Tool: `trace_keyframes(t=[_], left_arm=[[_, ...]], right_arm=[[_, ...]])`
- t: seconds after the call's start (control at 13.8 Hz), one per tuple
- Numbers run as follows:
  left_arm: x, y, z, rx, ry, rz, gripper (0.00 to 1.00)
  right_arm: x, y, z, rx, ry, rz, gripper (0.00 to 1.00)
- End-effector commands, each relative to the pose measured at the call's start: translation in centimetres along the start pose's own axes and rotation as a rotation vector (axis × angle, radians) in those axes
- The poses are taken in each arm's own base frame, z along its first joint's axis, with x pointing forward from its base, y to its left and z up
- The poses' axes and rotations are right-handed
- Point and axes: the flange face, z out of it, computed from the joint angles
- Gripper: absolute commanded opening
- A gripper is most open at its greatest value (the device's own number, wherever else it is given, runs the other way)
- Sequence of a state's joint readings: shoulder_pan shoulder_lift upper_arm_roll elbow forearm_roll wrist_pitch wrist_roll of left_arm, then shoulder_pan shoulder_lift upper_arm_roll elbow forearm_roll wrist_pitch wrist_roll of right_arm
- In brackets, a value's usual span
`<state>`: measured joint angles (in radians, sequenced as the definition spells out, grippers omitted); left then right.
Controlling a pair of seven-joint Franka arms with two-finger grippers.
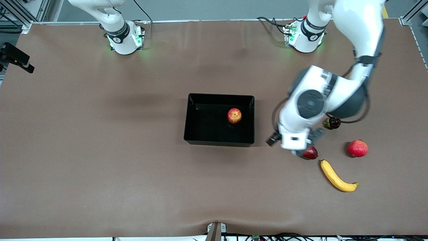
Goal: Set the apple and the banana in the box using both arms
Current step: 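Move the left gripper over the yellow banana and lower it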
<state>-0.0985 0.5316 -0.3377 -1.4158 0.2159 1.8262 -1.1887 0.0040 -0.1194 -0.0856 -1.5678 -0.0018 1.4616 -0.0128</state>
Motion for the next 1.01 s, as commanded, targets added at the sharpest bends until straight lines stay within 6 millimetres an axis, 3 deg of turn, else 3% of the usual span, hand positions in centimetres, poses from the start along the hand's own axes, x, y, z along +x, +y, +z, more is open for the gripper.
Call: trace_keyframes(t=[0.0, 0.14, 0.36, 0.58, 0.8, 0.94], left_arm=[[6.3, -2.5, 1.6, -0.029, 0.025, 0.014, 1.00], [11.1, -4.0, 4.8, -0.063, 0.061, -0.009, 1.00], [15.5, -5.5, 9.6, -0.076, 0.126, -0.009, 1.00], [16.7, -4.7, 13.6, -0.117, 0.215, 0.048, 1.00], [19.6, -6.5, 18.5, -0.123, 0.278, 0.074, 1.00], [20.2, -7.3, 19.5, -0.116, 0.282, 0.108, 1.00]], right_arm=[[0.8, -0.3, -0.7, -0.026, 0.013, -0.020, 1.00], [1.8, -0.1, -0.9, -0.029, -0.016, -0.014, 1.00], [2.0, -0.2, -0.9, -0.030, -0.026, -0.011, 1.00], [2.0, -0.1, -0.8, -0.028, -0.030, -0.015, 1.00], [1.8, -0.1, -0.7, -0.028, -0.042, -0.015, 1.00], [1.8, -0.1, -0.7, -0.028, -0.042, -0.015, 1.00]])
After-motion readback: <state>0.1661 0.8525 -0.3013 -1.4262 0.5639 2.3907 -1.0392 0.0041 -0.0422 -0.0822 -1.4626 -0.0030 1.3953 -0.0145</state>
